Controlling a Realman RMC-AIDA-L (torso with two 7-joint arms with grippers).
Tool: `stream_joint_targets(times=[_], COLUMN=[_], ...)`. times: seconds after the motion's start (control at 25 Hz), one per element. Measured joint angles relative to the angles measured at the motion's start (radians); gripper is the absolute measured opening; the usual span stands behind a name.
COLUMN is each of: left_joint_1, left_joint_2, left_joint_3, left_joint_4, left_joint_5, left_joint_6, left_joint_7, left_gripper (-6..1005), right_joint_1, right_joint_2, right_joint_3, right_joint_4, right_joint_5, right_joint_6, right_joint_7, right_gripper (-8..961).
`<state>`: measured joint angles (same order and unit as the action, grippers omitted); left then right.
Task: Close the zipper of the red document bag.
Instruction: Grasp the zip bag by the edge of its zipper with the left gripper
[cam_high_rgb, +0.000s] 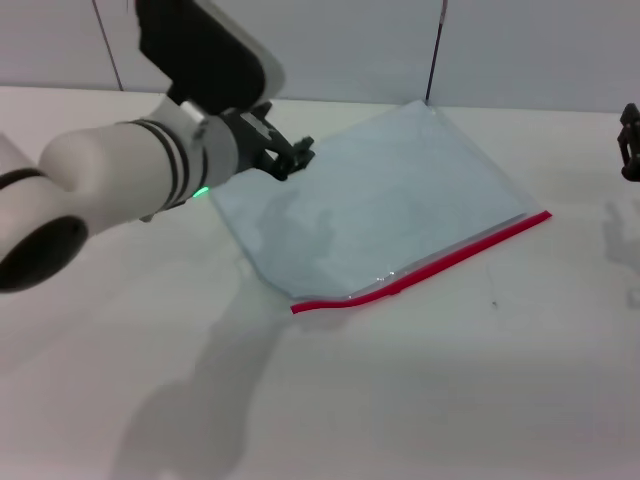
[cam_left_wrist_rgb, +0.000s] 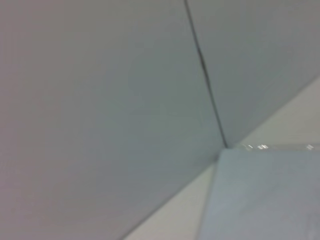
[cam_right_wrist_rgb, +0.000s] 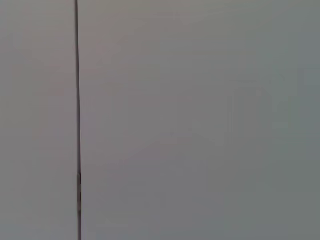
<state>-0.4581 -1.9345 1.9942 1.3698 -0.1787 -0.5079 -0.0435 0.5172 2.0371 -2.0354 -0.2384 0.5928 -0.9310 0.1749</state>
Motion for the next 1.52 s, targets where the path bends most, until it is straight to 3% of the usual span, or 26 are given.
stream_joint_targets(times=[0.28,0.68,1.2,1.52], left_joint_1=[-0.041,-0.080,-0.148,-0.154], left_joint_2=[-0.028,-0.089,-0.095,-0.097], left_joint_3=[-0.006,-0.002,0.068,0.106], left_joint_4=[0.065,0.125,0.157,0.169], left_joint_5=[-0.099,-0.085,-0.111,-0.133], left_joint_6=[-0.222,-0.494,-0.678,-0.700], left_joint_7=[0.191,0.384,0.435,0.435], left_gripper=[664,664,664,660], right_joint_1=[0.007,0.024,0.026,0.027], right_joint_2=[0.000,0.000,0.000,0.000], right_joint_3=[0.000,-0.002,0.000,0.000], right_joint_4=[0.000,-0.003,-0.001,-0.001], right_joint_5=[0.002,0.002,0.001,0.002], right_joint_6=[0.010,0.040,0.040,0.040], right_joint_7=[0.000,0.000,0.000,0.000], right_gripper=[340,339,339,338])
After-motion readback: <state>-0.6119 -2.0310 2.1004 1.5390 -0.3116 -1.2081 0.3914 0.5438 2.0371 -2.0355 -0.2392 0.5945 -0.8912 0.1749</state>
